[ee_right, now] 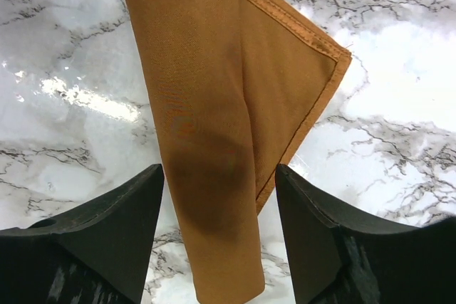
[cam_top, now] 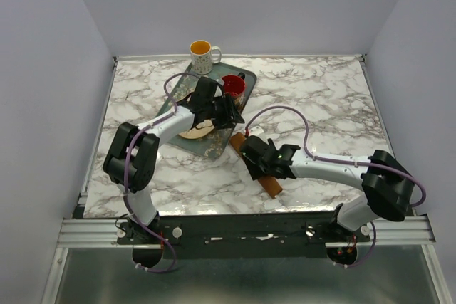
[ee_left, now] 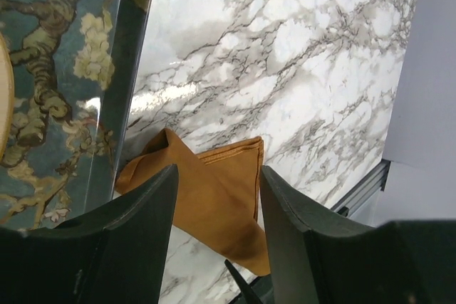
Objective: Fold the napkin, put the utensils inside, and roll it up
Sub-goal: Roll the napkin with the utensil
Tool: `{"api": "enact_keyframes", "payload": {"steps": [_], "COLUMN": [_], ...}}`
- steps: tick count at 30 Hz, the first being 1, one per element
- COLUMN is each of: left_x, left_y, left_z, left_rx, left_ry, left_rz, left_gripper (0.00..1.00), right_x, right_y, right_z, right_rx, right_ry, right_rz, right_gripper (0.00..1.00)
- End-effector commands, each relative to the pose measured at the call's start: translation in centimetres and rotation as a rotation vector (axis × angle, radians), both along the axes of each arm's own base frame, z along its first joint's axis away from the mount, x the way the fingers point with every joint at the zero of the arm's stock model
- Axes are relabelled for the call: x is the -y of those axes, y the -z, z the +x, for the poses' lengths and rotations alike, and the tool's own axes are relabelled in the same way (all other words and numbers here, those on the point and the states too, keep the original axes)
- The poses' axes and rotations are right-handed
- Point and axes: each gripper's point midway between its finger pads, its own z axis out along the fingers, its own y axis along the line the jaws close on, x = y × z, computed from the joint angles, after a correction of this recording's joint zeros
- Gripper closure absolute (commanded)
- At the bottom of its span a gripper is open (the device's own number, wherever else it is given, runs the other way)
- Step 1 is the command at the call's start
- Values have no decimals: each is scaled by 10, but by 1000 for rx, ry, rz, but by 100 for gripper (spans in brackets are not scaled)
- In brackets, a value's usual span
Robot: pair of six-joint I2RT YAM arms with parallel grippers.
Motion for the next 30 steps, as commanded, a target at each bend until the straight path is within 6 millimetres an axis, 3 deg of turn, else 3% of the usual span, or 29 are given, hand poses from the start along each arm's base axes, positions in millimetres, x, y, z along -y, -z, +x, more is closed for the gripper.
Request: {"api": "enact_keyframes", "payload": {"steps": [1, 6, 11, 14, 19, 24, 30], "left_x": [-15, -30, -39, -41, -43, -43, -44], "left_y": [-29, -41, -36, -31, -23, -24, -25], "left_z": [23, 21, 12, 5, -3, -5, -6], "left_rx": [109, 126, 113, 100, 85, 87, 85], "left_ry": [-62, -89, -87, -77, -71, -68, -67], "left_rz": [53, 50, 53, 48, 46, 38, 40], "left_gripper": [42, 41, 41, 41, 41, 41, 41], "right_x": [-7, -10, -10, 2, -8, -18, -20], "right_y": [12, 22, 17, 12, -7, 2, 20], "right_z": [-1, 2, 7, 9, 8, 5, 1], "right_rx": [-35, -51, -37, -26, -14, -35, -66], "right_ry": [-38, -55, -50, -27, -58, -73, -90], "right_rz": [-13, -60, -86, -148, -134, -88, -96], "right_gripper": [28, 44, 37, 32, 31, 39, 39]}}
